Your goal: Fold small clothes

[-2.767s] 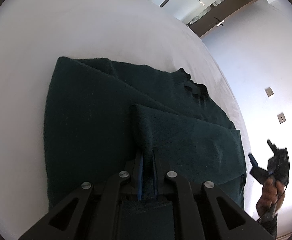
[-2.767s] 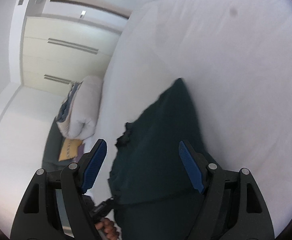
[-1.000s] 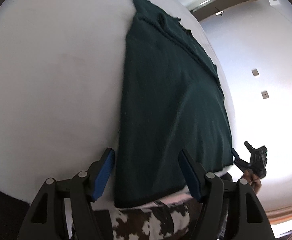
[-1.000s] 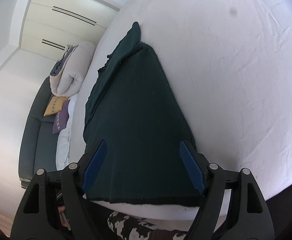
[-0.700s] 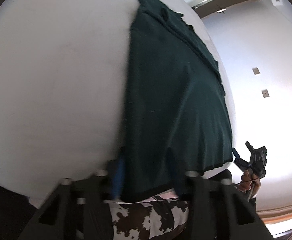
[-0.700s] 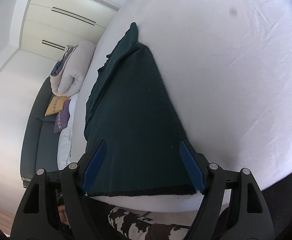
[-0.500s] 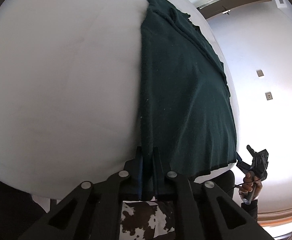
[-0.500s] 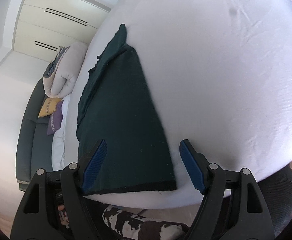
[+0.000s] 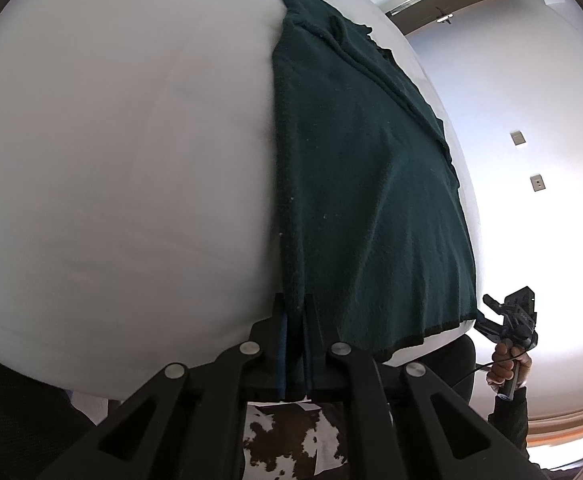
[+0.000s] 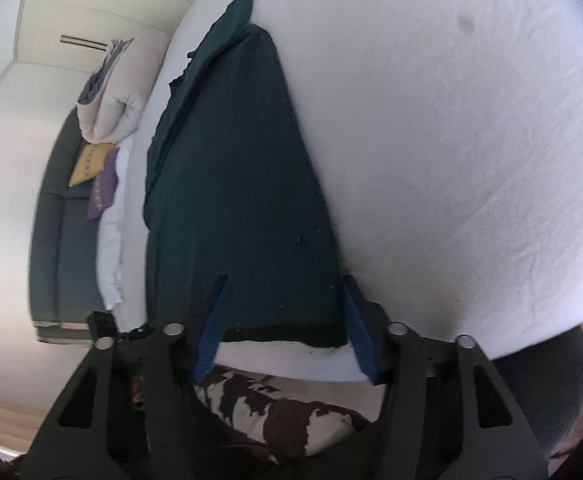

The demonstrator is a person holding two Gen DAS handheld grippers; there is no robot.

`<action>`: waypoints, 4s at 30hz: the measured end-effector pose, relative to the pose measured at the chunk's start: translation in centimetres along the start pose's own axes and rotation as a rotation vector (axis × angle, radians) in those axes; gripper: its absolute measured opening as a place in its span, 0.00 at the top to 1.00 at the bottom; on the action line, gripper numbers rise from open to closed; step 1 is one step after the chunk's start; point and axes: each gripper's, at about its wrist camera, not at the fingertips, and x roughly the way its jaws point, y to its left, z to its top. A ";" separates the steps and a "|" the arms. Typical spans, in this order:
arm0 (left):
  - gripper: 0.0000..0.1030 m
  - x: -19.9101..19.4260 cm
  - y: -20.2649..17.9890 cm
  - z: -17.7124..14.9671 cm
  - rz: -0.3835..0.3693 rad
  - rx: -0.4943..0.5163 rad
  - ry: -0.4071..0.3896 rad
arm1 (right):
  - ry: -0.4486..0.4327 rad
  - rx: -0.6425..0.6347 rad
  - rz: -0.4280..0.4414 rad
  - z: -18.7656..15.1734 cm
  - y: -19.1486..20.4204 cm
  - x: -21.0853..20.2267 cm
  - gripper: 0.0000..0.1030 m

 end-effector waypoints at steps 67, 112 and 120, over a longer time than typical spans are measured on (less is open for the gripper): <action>0.89 8.6 1.1 36.1 -0.240 -0.403 -0.286 | -0.314 0.070 -0.072 42.1 13.9 17.6 0.94; 0.94 6.2 -3.4 21.8 0.160 0.040 -0.355 | -0.239 -0.329 -0.394 25.9 13.8 13.7 0.73; 0.94 6.8 -1.5 20.2 0.166 0.008 -0.347 | -0.247 -0.314 -0.395 25.7 12.8 12.8 0.93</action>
